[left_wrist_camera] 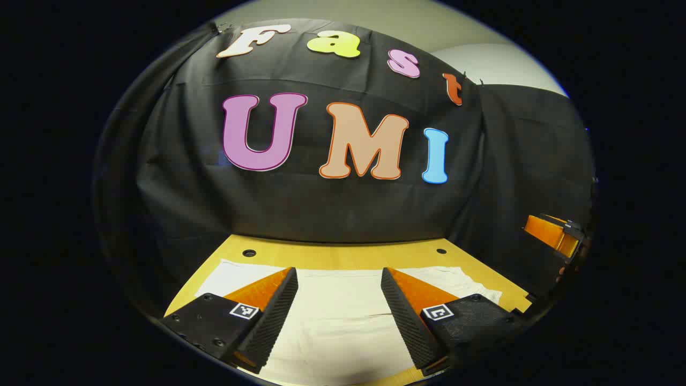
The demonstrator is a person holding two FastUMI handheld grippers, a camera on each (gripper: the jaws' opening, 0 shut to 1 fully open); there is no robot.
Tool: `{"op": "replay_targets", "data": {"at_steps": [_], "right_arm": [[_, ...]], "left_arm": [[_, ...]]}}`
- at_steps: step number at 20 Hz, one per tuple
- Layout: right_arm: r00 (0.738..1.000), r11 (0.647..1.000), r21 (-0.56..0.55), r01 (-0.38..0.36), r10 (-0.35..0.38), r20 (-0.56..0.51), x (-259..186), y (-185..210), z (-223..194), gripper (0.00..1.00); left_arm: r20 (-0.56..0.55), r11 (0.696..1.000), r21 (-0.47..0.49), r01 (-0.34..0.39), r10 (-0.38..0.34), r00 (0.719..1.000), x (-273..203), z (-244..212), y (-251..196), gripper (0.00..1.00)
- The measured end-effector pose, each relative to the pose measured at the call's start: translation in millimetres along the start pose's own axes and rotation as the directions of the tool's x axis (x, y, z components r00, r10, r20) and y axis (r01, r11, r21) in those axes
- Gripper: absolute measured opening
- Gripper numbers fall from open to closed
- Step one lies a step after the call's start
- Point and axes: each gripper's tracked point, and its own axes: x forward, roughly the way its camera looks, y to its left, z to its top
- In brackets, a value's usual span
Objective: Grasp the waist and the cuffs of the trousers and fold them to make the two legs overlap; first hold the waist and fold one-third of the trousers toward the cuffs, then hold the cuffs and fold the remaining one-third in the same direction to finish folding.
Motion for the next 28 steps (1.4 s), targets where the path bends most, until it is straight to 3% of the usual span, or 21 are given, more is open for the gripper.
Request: {"op": "replay_targets", "data": {"at_steps": [12, 22, 28], "right_arm": [[0.999, 0.998, -0.037, -0.049, 0.049, -0.011, -9, 9, -1, 0.98], [0.998, 0.997, -0.075, -0.035, 0.031, -0.049, -13, 9, -14, 0.98], [0.996, 0.996, -0.084, -0.042, 0.035, -0.083, -17, 18, -31, 0.98]], "left_arm": [[-0.009, 1.0, 0.03, -0.004, 0.005, 1.0, -7, -4, 3, 0.95], [-0.007, 1.0, 0.015, 0.0, 0.0, 1.0, -3, -11, 35, 0.95], [-0.084, 0.995, 0.091, 0.044, -0.036, 0.996, -10, -39, 67, 0.95]]}}
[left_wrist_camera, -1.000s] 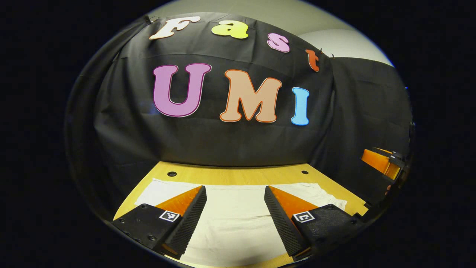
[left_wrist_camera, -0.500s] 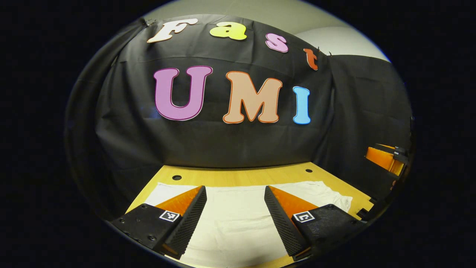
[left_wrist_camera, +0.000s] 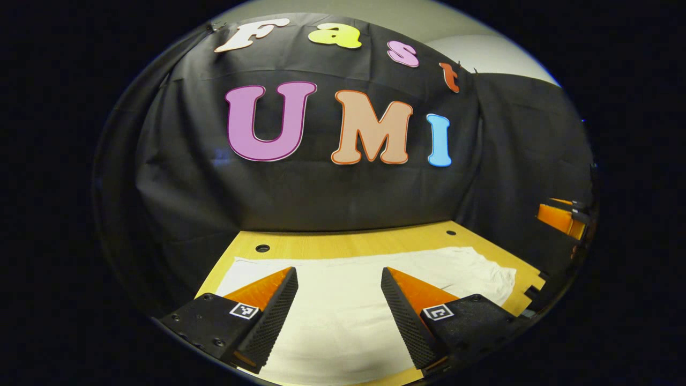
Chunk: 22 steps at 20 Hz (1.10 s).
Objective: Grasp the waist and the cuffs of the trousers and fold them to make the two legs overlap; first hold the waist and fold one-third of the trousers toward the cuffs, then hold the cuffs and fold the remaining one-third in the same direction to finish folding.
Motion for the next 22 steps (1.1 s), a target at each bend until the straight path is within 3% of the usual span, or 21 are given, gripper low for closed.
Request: {"op": "replay_targets", "data": {"at_steps": [5, 8, 10, 13, 17, 22], "right_arm": [[1.0, 1.0, -0.005, 0.005, -0.005, -0.012, -8, 8, -12, 0.98], [1.0, 1.0, 0.011, 0.011, -0.011, -0.03, -17, 12, -24, 0.98], [0.999, 1.0, 0.02, 0.012, -0.011, -0.044, -23, 13, -30, 0.98], [0.997, 1.0, -0.001, 0.028, -0.028, -0.068, -33, 8, -40, 0.98], [0.994, 0.999, 0.004, 0.045, -0.044, -0.097, -44, 2, -49, 0.98], [0.99, 0.997, -0.005, 0.076, -0.076, -0.12, -48, -10, -59, 0.98]], "left_arm": [[-0.155, 0.98, 0.153, 0.128, -0.104, 0.982, -22, -49, 13, 0.94], [-0.316, 0.946, 0.223, 0.238, -0.16, 0.935, -44, -101, 23, 0.93], [-0.433, 0.914, 0.252, 0.319, -0.189, 0.881, -57, -135, 34, 0.93], [-0.595, 0.851, 0.273, 0.448, -0.217, 0.774, -88, -184, 44, 0.94], [-0.762, 0.764, 0.263, 0.589, -0.21, 0.612, -90, -222, 58, 0.93], [-0.85, 0.682, 0.254, 0.685, -0.18, 0.494, -99, -254, 78, 0.91]]}}
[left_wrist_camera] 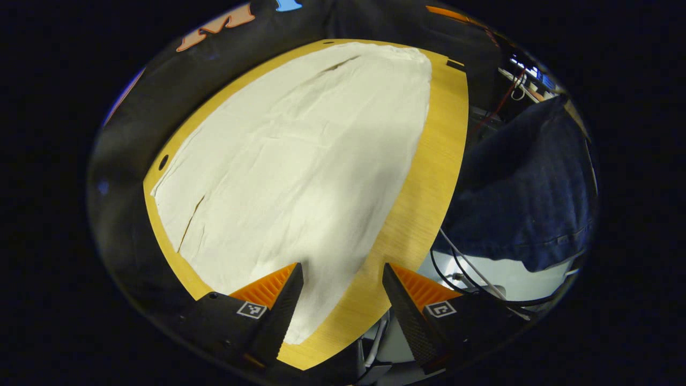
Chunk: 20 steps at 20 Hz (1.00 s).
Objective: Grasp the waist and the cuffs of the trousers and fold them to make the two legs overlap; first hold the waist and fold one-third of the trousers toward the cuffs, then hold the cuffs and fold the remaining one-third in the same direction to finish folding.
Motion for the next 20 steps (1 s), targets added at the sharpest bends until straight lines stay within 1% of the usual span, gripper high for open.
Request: {"op": "replay_targets", "data": {"at_steps": [3, 7, 9, 11, 12, 15, 18, 19, 20], "right_arm": [[1.0, 1.0, -0.004, 0.013, -0.013, -0.014, 2, -5, -5, 0.98], [0.999, 1.0, 0.001, 0.018, -0.018, -0.029, 6, -8, -9, 0.98], [0.999, 1.0, -0.004, 0.019, -0.019, -0.034, 11, -8, -11, 0.99], [0.999, 1.0, -0.007, 0.017, -0.018, -0.041, 15, -9, -13, 0.98], [0.999, 1.0, -0.005, 0.015, -0.015, -0.045, 18, -9, -13, 0.98], [0.998, 1.0, -0.013, -0.004, 0.004, -0.064, 25, -5, -17, 0.98], [0.997, 0.999, -0.021, -0.034, 0.032, -0.073, 35, -1, -18, 0.99], [0.996, 0.999, -0.025, -0.046, 0.044, -0.076, 37, 0, -17, 0.99], [0.995, 0.998, -0.03, -0.06, 0.057, -0.08, 41, 2, -17, 0.98]], "left_arm": [[-0.064, 0.998, 0.041, 0.046, -0.043, 0.997, 3, -10, 1, 0.9], [-0.138, 0.993, 0.093, 0.074, -0.061, 0.989, 10, -21, 8, 0.89], [-0.172, 0.991, 0.104, 0.086, -0.067, 0.983, 12, -25, 12, 0.85], [-0.187, 0.988, 0.114, 0.103, -0.081, 0.979, 14, -24, 12, 0.8], [-0.203, 0.986, 0.12, 0.116, -0.09, 0.975, 14, -25, 11, 0.81], [-0.241, 0.977, 0.159, 0.14, -0.099, 0.965, 16, -24, 12, 0.81], [-0.287, 0.972, 0.179, 0.15, -0.094, 0.953, 21, -26, 15, 0.8], [-0.303, 0.973, 0.177, 0.149, -0.09, 0.949, 21, -25, 15, 0.78], [-0.313, 0.973, 0.179, 0.148, -0.086, 0.946, 23, -25, 19, 0.73]]}}
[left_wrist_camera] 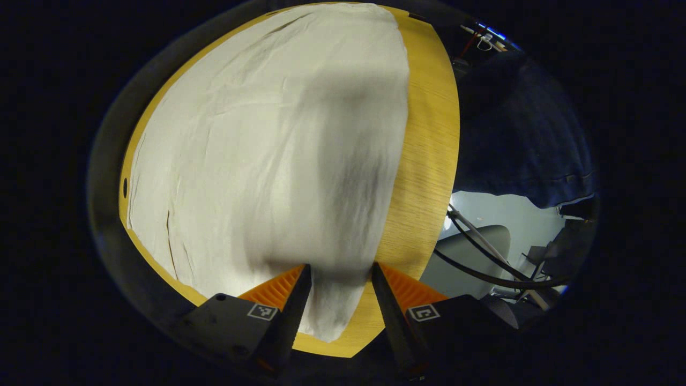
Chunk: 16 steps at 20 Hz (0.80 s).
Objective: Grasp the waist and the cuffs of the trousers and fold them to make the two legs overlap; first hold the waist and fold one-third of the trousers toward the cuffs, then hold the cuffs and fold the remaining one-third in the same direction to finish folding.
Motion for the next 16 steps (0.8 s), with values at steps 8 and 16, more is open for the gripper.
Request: {"op": "replay_targets", "data": {"at_steps": [8, 16], "right_arm": [[0.988, 0.987, -0.07, -0.143, 0.139, -0.063, 29, 8, -8, 0.99], [0.943, 0.925, -0.245, -0.291, 0.233, -0.24, 58, -22, -61, 0.98]], "left_arm": [[-0.031, 0.998, -0.048, -0.041, 0.04, 0.999, 1, 0, 27, 0.12], [-0.033, 0.996, -0.063, -0.063, 0.061, 0.998, 3, 2, 26, 0.0]]}}
